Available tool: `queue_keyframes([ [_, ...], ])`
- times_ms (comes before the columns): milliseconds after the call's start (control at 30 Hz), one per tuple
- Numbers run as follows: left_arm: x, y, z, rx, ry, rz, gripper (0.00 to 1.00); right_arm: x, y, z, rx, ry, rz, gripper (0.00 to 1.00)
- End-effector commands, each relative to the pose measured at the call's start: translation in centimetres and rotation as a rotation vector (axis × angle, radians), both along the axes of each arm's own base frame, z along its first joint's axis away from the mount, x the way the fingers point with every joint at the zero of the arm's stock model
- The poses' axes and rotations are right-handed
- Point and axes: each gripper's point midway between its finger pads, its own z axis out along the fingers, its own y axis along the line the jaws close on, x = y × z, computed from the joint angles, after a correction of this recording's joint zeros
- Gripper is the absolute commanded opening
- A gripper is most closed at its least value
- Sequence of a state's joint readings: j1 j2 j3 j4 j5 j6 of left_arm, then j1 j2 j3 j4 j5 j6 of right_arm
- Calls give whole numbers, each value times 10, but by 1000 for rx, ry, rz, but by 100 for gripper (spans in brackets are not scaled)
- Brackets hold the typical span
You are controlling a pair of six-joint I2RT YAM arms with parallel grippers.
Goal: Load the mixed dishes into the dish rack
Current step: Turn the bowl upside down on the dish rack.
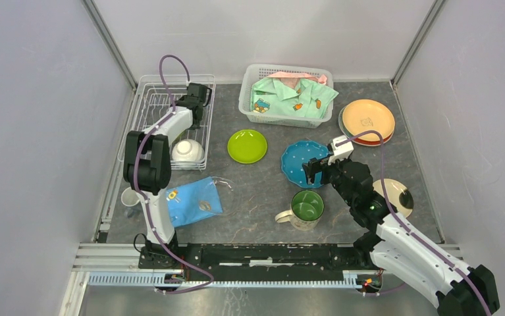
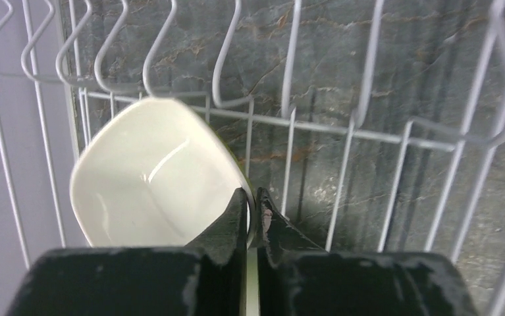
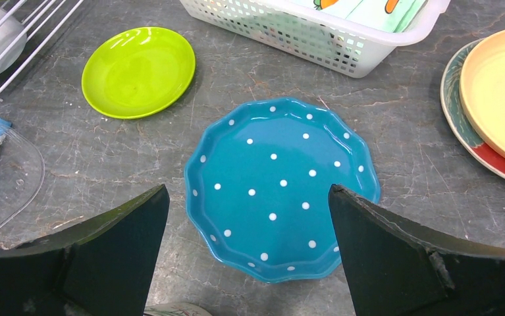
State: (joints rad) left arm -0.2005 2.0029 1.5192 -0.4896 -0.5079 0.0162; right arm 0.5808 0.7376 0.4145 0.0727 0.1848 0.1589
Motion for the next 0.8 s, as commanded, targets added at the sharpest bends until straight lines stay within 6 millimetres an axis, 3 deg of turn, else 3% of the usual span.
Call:
queue_keyframes([
  [0,9,-3,25,-7,-68,-14,2,3,1,15,25,-54,-3,98],
  [167,9,-11,61,-116,-148,-39,2,2,2,15,29,-52,1,98],
  [367,8,-20,95,-455,-223,-71,2,2,2,15,37,-59,0,98],
  [567,0,6,130,-817,-319,-58,2,1,0,17,36,-67,-6,98],
  [767,-13,15,144,-1146,-372,-60,2,0,0,17,37,-70,-3,98],
])
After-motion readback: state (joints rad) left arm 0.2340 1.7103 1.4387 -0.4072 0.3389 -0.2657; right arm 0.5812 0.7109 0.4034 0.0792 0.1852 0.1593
